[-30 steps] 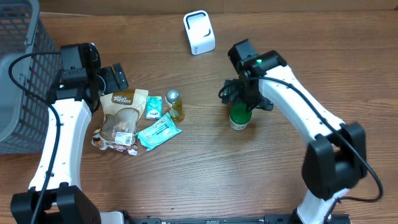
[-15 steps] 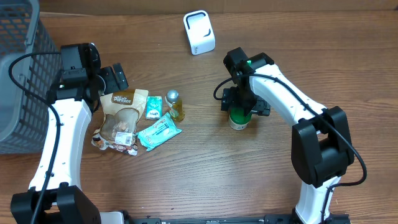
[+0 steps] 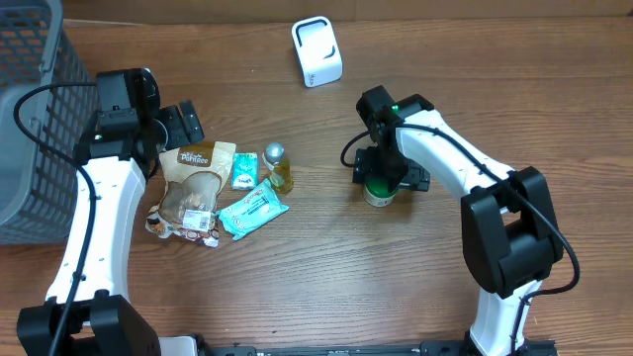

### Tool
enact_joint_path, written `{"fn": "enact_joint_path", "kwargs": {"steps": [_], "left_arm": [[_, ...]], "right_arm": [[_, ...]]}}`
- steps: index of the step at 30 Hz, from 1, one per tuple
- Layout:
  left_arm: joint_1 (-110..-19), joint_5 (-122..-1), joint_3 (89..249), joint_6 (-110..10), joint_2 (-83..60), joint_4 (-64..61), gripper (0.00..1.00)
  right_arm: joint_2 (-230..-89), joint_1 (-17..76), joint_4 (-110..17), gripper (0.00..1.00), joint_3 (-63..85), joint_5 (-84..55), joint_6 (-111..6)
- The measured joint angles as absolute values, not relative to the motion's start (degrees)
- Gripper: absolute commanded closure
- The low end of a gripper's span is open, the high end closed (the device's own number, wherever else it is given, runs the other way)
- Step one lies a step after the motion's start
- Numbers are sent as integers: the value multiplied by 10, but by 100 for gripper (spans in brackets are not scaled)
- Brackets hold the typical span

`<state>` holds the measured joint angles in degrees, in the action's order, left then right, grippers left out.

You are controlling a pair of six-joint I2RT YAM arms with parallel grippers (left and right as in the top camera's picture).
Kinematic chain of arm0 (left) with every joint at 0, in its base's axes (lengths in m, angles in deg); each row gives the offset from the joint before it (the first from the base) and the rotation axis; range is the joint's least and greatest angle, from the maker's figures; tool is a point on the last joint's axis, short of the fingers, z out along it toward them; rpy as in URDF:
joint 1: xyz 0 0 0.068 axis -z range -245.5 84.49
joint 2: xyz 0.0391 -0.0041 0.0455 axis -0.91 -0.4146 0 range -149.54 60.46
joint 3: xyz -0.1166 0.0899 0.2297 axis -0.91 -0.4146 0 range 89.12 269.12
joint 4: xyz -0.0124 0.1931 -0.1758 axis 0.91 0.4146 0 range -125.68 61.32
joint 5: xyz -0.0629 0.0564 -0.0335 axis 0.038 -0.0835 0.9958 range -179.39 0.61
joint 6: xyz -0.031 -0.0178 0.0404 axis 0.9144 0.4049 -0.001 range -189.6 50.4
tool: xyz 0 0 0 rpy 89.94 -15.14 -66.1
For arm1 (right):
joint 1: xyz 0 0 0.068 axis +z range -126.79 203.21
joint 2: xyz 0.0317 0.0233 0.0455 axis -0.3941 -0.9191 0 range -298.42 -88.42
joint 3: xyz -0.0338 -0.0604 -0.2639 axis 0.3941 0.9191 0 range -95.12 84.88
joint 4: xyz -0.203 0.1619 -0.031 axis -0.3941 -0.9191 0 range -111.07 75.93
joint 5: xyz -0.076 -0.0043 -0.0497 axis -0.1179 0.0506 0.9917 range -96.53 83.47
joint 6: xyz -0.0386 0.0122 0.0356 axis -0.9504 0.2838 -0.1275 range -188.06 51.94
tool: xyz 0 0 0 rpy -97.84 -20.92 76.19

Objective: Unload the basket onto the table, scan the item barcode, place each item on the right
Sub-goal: 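Lower the right gripper over the jar and close on its body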

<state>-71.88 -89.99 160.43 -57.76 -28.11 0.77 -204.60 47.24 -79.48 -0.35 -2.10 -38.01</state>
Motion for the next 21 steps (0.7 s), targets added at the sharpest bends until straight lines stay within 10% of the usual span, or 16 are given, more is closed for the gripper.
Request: {"fn": "enact_joint_path", "kwargs": {"steps": [21], "left_arm": [[-719, -900, 1604, -578, -281, 8, 0]], "right_arm": [[-2046, 472, -784, 16, -1, -29, -378]]}}
